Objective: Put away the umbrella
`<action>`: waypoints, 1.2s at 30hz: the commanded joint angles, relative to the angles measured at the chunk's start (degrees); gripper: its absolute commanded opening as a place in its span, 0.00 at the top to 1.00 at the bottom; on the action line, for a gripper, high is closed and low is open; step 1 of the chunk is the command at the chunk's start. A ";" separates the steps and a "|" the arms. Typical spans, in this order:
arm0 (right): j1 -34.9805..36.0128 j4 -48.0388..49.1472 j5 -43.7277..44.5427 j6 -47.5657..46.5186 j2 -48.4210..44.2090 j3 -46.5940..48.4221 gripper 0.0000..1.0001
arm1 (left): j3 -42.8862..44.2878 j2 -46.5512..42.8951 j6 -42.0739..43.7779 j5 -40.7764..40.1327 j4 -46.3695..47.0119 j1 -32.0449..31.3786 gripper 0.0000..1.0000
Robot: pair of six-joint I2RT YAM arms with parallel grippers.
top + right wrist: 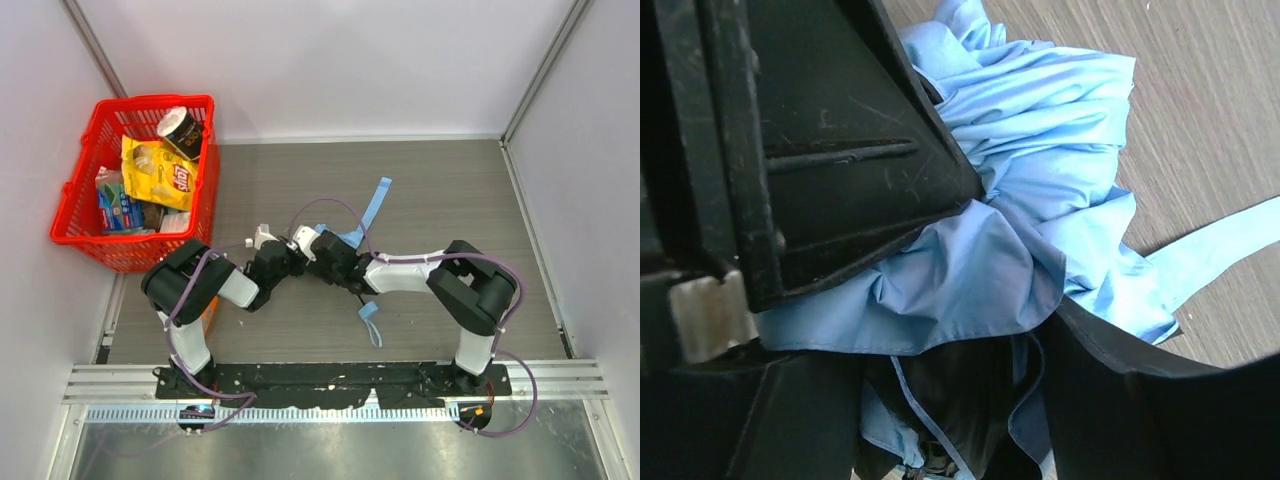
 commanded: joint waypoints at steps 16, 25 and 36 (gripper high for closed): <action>-15.65 5.13 -37.03 21.20 1.64 -8.73 0.99 | -1.40 0.60 7.83 4.62 -12.47 -1.15 1.00; -24.63 11.63 -63.18 34.89 6.02 -6.62 0.99 | 1.24 -3.80 11.52 8.31 -20.28 -1.15 1.00; -26.65 6.48 -65.41 41.00 13.76 1.19 0.96 | -2.80 3.83 10.12 8.22 -15.03 -1.33 1.00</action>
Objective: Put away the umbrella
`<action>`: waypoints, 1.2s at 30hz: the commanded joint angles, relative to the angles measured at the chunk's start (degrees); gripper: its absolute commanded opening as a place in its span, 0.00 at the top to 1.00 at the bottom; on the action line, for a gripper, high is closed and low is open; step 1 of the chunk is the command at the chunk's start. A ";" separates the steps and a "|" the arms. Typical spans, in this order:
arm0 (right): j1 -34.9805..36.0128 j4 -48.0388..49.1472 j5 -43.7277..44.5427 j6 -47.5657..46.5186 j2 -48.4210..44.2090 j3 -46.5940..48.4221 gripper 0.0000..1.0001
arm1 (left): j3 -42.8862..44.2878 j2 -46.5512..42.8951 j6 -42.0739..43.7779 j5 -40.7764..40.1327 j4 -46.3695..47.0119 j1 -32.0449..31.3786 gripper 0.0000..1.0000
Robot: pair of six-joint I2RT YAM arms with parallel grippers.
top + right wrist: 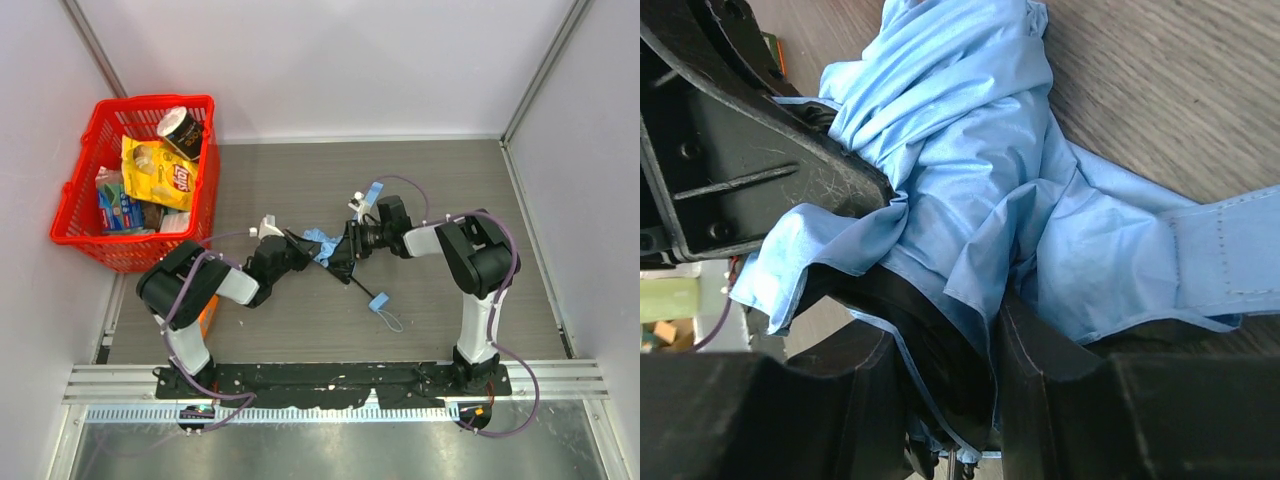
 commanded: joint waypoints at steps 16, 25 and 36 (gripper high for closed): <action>4.42 -35.31 19.77 -12.07 -8.15 8.97 0.41 | -7.49 12.99 -2.61 2.79 -10.91 -1.63 1.00; 4.60 -43.03 23.98 -14.36 -18.34 11.16 0.39 | -7.93 13.08 -2.52 2.44 -10.74 -1.63 1.00; 23.48 -32.61 57.17 -34.30 -23.63 9.32 0.32 | -7.85 11.58 -1.29 2.44 -12.22 -1.72 1.00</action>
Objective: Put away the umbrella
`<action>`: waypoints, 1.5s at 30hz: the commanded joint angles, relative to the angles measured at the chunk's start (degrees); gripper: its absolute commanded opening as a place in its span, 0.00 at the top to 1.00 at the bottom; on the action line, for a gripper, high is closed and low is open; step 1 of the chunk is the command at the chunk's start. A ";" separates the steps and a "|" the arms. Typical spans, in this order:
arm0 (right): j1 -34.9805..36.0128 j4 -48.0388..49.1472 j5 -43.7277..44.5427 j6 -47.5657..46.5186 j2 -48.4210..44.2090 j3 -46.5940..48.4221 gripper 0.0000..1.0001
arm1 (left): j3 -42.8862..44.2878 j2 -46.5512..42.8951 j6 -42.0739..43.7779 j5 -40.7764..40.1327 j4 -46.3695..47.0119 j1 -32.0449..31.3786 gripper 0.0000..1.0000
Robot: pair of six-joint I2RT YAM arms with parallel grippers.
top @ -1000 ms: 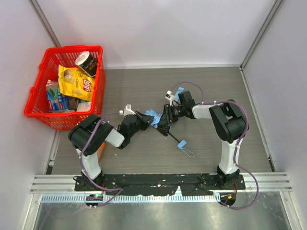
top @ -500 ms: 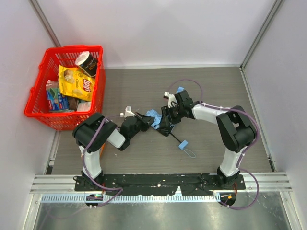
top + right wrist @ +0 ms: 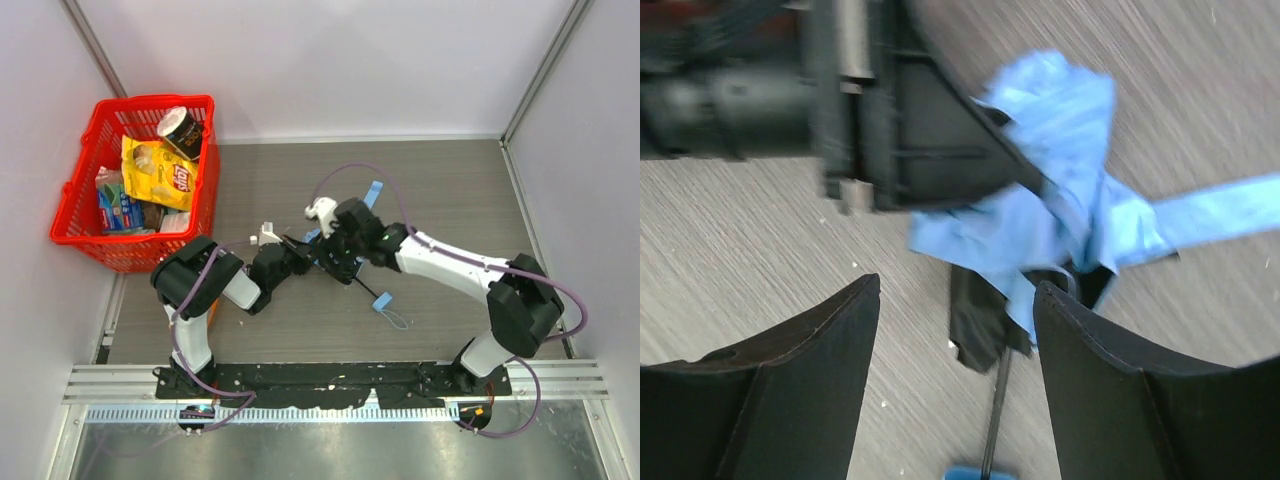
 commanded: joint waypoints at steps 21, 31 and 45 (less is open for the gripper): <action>12.40 21.18 22.62 -25.70 12.02 -7.11 0.25 | -3.36 4.77 6.39 2.77 -27.09 -1.48 1.00; 8.71 15.39 28.42 -15.24 22.39 -2.01 0.41 | -3.36 3.09 7.44 2.77 -27.97 -1.48 1.00; 0.45 8.16 7.88 -1.44 25.12 0.11 0.99 | -2.92 1.78 12.09 4.71 -26.73 0.19 1.00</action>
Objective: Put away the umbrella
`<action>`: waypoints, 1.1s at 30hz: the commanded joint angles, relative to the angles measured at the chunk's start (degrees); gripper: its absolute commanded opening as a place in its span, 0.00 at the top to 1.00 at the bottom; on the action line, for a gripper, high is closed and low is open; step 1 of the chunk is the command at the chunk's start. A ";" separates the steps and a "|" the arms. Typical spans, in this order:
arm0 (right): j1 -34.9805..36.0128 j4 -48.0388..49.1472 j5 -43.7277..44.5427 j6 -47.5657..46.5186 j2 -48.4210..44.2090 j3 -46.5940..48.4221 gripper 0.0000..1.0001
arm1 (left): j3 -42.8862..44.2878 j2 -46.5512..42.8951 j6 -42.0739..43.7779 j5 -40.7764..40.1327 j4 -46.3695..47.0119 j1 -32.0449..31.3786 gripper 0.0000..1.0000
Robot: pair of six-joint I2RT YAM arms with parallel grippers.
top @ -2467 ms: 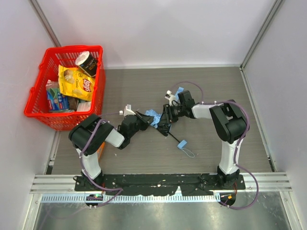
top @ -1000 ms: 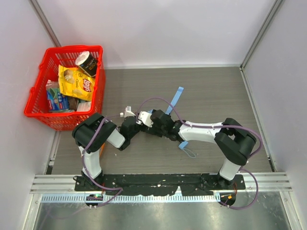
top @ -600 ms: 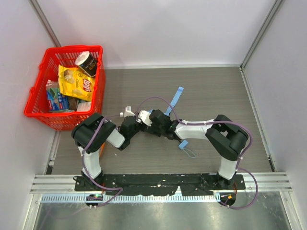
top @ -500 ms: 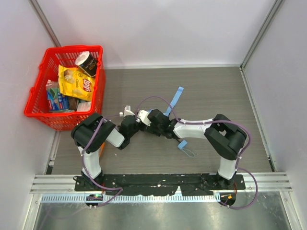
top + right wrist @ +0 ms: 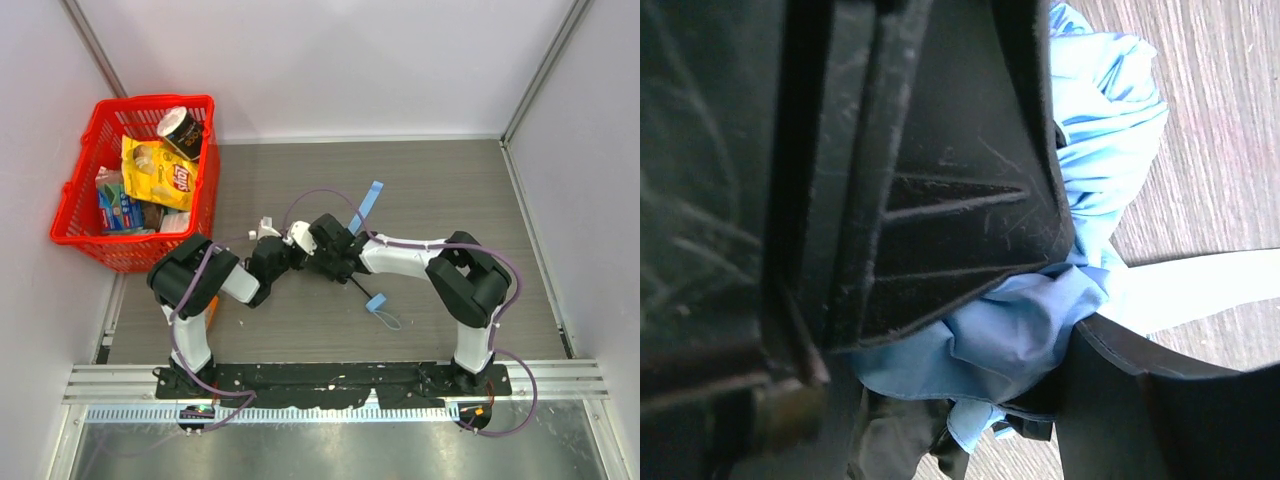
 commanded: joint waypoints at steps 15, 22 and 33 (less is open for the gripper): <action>-11.16 10.78 -12.64 27.75 -1.09 -12.39 0.59 | -3.01 -5.47 17.25 1.26 -26.28 -1.93 1.00; -7.11 3.56 -7.79 26.25 3.74 -4.74 0.56 | -5.12 3.41 13.12 3.29 -17.48 -1.84 1.00; -15.10 7.25 -22.99 28.88 4.36 -8.68 0.99 | -7.85 6.76 13.37 3.29 -14.48 -1.66 1.00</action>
